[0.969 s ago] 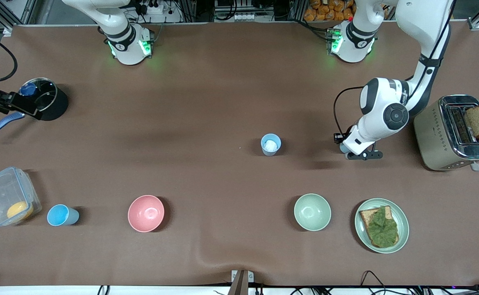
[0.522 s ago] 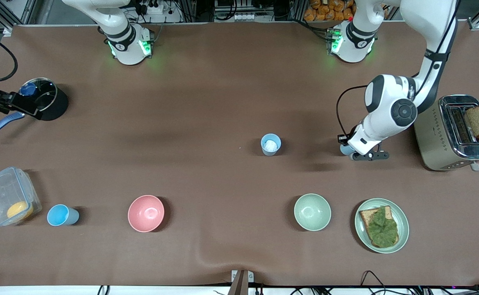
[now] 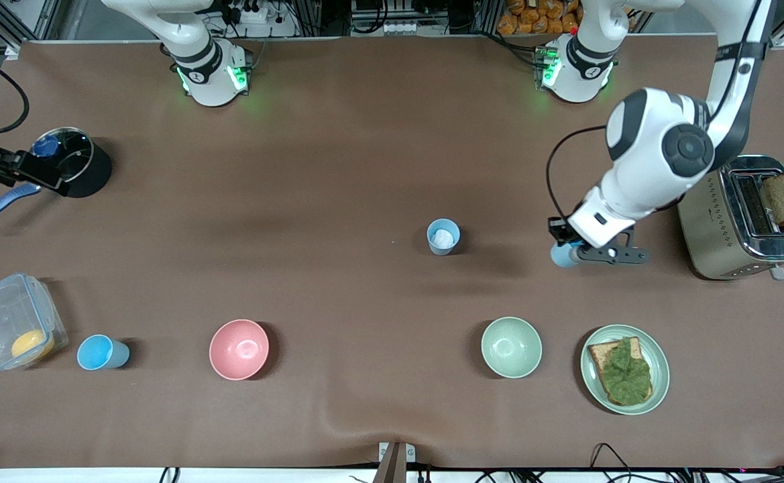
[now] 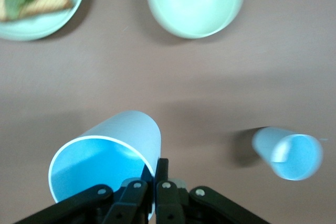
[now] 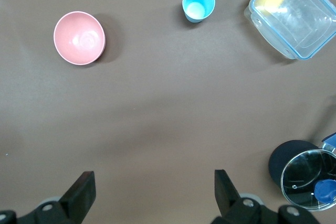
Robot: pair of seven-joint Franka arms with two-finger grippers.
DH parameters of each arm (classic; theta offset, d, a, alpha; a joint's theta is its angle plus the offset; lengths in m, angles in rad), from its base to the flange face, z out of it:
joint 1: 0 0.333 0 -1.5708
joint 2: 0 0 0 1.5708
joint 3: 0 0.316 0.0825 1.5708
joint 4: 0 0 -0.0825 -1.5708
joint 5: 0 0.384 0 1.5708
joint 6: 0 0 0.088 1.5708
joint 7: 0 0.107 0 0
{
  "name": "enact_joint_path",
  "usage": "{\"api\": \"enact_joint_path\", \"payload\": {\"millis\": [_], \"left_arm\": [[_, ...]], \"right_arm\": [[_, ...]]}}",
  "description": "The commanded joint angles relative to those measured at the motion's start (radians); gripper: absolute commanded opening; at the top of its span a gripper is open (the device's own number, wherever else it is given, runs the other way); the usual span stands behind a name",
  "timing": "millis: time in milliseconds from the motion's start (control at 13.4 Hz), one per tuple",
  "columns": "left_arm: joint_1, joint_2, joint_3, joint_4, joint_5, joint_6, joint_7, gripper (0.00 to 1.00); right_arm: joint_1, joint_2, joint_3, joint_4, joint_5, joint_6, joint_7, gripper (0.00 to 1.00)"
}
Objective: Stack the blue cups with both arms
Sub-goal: 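Grasp and lift the cup, carrying it toward the placed cup, then lower the held cup into the placed cup with the left gripper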
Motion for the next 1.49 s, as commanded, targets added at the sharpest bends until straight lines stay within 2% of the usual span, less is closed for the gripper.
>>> {"api": "enact_joint_path", "payload": {"millis": [0,149,298,746,1044,1417], "left_arm": [[-0.062,0.011,-0.014,0.119,-0.020,-0.048,-0.014,0.00],[-0.127,0.026,-0.014,0.176,-0.020,-0.060,-0.074,0.00],[-0.193,0.052,-0.014,0.185,-0.006,-0.060,-0.193,0.00],[-0.326,0.202,-0.014,0.260,-0.009,-0.057,-0.411,0.00],[-0.358,0.273,-0.014,0.273,-0.011,-0.054,-0.458,0.00],[-0.355,0.285,-0.014,0.271,-0.032,-0.048,-0.455,0.00]], "right_arm": [[-0.012,-0.012,0.014,-0.012,-0.016,0.000,0.020,1.00],[-0.012,-0.012,0.014,-0.012,-0.016,0.000,0.020,1.00],[-0.012,-0.012,0.014,-0.012,-0.016,0.000,0.020,1.00],[-0.012,-0.012,0.014,-0.012,-0.016,-0.003,0.020,1.00],[-0.012,-0.012,0.014,-0.014,-0.016,-0.003,0.018,1.00],[-0.014,-0.012,0.014,-0.012,-0.016,-0.005,0.018,1.00]]}}
